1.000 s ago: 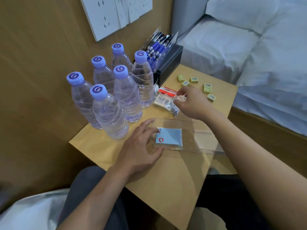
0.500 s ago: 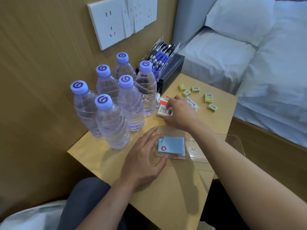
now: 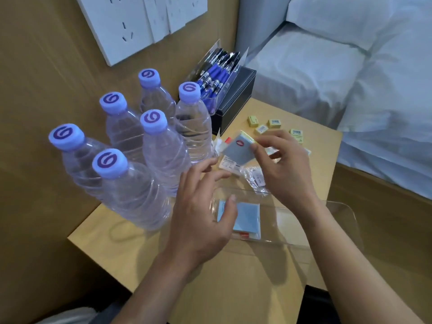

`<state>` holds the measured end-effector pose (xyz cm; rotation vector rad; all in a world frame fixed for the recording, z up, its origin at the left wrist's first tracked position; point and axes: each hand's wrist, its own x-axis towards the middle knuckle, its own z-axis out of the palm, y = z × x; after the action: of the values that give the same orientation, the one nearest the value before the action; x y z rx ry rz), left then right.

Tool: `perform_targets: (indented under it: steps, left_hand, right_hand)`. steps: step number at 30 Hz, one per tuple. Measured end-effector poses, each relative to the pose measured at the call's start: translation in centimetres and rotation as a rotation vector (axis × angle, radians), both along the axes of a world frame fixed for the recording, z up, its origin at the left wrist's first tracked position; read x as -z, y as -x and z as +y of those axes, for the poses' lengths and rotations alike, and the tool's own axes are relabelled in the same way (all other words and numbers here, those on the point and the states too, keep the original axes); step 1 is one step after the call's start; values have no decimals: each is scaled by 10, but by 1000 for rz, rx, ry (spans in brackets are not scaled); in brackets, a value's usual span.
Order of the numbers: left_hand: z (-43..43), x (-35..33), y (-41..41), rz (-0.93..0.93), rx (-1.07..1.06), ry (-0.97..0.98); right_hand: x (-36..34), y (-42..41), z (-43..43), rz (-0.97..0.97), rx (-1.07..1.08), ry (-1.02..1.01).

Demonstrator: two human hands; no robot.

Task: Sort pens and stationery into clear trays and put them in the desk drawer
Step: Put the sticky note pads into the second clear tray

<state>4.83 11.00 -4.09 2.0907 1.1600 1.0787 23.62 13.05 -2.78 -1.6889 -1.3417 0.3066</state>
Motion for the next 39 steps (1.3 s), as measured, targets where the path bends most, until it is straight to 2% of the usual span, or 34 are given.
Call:
perform_targets:
  steps: [4, 7, 10, 12, 17, 20, 23, 28, 30, 33, 37, 39]
  left_hand:
    - [4, -1, -12, -133, -82, 20]
    - [-3, 2, -15, -145, -94, 0]
    - [-11, -6, -18, -129, -45, 65]
    - [-14, -18, -18, -158, 25, 124]
    - [-8, -47, -17, -215, 270, 416]
    - [2, -46, -23, -196, 364, 519]
    - [5, -42, -29, -222, 336, 534]
    - [7, -35, -25, -339, 232, 655]
    - [9, -31, -20, -386, 180, 690]
    - [11, -24, -14, -457, 220, 723]
    - [10, -15, -10, -378, 230, 648]
    - [13, -14, -6, -392, 208, 602]
  right_hand:
    - [-8, -6, -29, 309, 17, 9]
    - [-14, -1, -59, 582, 44, 54]
    - [-27, 0, -80, 703, 24, 68]
    - [-36, 0, -89, 695, -7, 45]
    - [-35, 0, -99, 723, 14, 31]
    - [-29, -6, -92, 616, -23, 65]
    - [-26, -10, -80, 526, -28, 87]
    - [-19, -5, -68, 533, 15, 147]
    - [-19, -4, -66, 476, -28, 228]
    - [-21, -4, -68, 413, -135, 350]
    - [-19, -6, -70, 525, -140, 386]
    - [-17, -10, -70, 569, -143, 470]
